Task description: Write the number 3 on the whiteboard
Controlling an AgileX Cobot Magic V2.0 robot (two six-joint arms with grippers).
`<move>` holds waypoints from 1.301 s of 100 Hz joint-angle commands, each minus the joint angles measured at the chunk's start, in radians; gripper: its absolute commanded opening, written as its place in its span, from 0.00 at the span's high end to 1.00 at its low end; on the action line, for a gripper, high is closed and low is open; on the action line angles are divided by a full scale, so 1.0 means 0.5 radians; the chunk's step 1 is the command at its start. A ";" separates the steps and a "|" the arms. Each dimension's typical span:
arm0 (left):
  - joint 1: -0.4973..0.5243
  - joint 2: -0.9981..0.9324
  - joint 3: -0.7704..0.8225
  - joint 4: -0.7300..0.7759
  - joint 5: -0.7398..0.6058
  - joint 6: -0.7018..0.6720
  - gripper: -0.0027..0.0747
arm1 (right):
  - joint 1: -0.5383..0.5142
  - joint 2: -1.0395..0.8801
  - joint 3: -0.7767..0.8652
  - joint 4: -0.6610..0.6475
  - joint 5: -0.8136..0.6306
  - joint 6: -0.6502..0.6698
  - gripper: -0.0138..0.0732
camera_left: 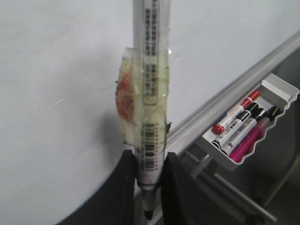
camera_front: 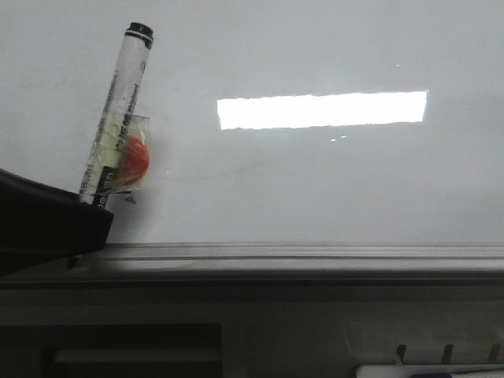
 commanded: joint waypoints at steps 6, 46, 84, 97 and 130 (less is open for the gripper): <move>-0.005 -0.139 -0.045 0.502 -0.023 -0.015 0.99 | 0.166 0.170 -0.080 0.324 -0.066 -0.236 0.34; -0.005 -0.135 -0.045 1.229 0.005 -0.012 0.99 | 0.500 0.824 -0.523 0.425 -0.054 -0.755 0.33; -0.005 -0.132 -0.045 1.229 0.163 0.001 0.99 | 0.965 1.549 -0.856 0.444 -0.292 -0.943 0.33; -0.005 -0.132 -0.045 1.229 0.163 0.001 0.99 | 1.085 1.667 -0.944 0.448 -0.386 -0.961 0.33; -0.005 -0.132 -0.045 1.229 0.150 0.001 0.99 | 1.304 1.810 -1.018 0.448 -0.565 -0.965 0.33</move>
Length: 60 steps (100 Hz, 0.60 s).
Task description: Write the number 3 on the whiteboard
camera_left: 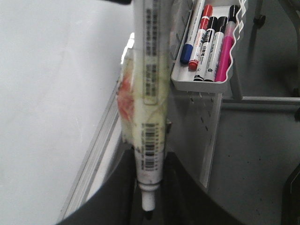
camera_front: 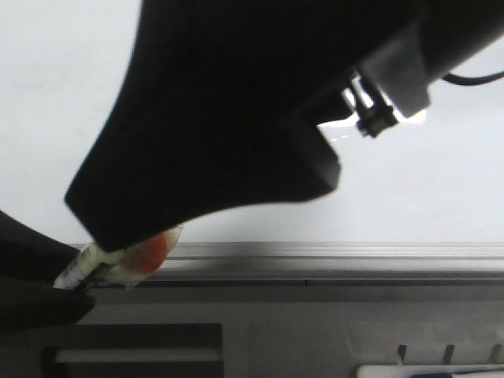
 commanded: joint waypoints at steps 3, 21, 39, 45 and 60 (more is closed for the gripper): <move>-0.005 -0.008 -0.049 -0.019 -0.120 -0.006 0.99 | 0.036 0.001 -0.071 0.053 -0.131 -0.026 0.33; -0.005 -0.008 -0.049 -0.019 -0.130 -0.006 0.99 | 0.036 0.041 -0.071 0.053 -0.158 -0.026 0.34; -0.005 -0.008 -0.049 -0.019 -0.134 -0.006 0.99 | 0.036 0.045 -0.071 0.053 -0.174 -0.026 0.67; -0.005 -0.008 -0.049 -0.019 -0.164 -0.006 0.99 | 0.036 0.048 -0.071 0.053 -0.178 -0.026 0.88; -0.005 -0.008 -0.049 -0.027 -0.175 -0.006 0.96 | 0.036 0.052 -0.071 0.059 -0.182 -0.022 0.91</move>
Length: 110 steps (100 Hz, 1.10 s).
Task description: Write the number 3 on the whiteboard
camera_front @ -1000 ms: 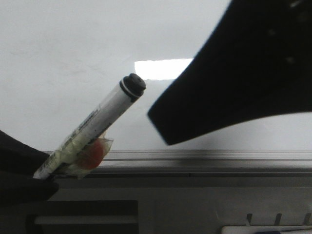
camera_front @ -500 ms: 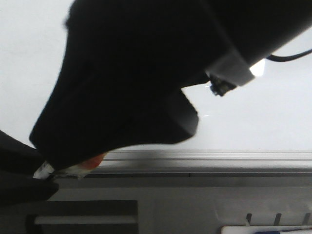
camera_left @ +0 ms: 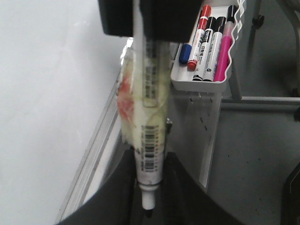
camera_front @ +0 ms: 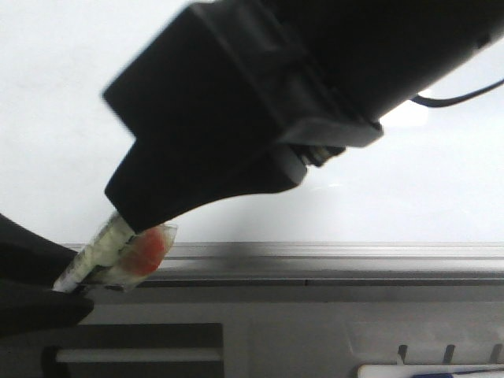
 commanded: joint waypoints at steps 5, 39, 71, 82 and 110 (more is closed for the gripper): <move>-0.005 -0.013 -0.053 -0.035 -0.167 -0.006 0.89 | 0.002 -0.037 -0.071 0.054 -0.046 -0.010 0.91; -0.005 -0.197 -0.053 -0.230 -0.109 -0.006 0.30 | 0.002 -0.052 -0.071 0.054 -0.129 -0.010 0.91; -0.001 -0.660 -0.053 -0.388 -0.024 -0.006 0.30 | -0.142 -0.223 -0.101 0.057 -0.295 -0.010 0.91; 0.080 -0.762 -0.053 -0.482 -0.012 -0.006 0.30 | -0.249 -0.220 -0.184 0.059 -0.207 -0.007 0.91; 0.496 -0.797 -0.053 -0.659 -0.186 -0.006 0.30 | -0.456 -0.216 -0.388 0.059 -0.163 -0.007 0.91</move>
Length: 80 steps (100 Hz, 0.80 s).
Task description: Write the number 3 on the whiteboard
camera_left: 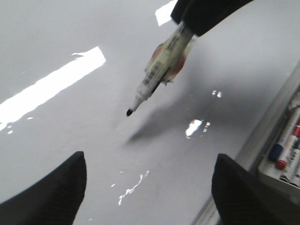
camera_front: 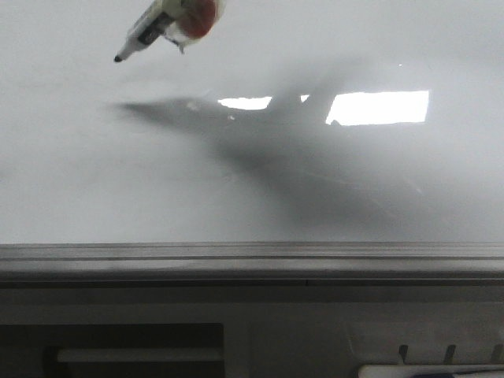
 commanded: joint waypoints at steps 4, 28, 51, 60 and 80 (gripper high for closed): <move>0.158 -0.004 -0.053 -0.221 -0.313 -0.006 0.31 | -0.071 -0.053 -0.129 0.042 -0.033 -0.007 0.91; 0.300 -0.004 -0.053 -0.292 -0.591 -0.006 0.45 | -0.138 0.053 -0.212 0.042 0.046 0.002 0.91; 0.300 -0.004 -0.053 -0.292 -0.592 -0.006 0.45 | -0.158 0.116 -0.236 -0.002 -0.017 0.002 0.91; 0.300 -0.004 -0.053 -0.292 -0.592 -0.006 0.45 | -0.205 0.116 -0.236 -0.015 -0.013 0.002 0.91; 0.300 -0.004 -0.053 -0.292 -0.592 -0.006 0.45 | -0.349 0.097 -0.236 -0.024 0.175 0.006 0.89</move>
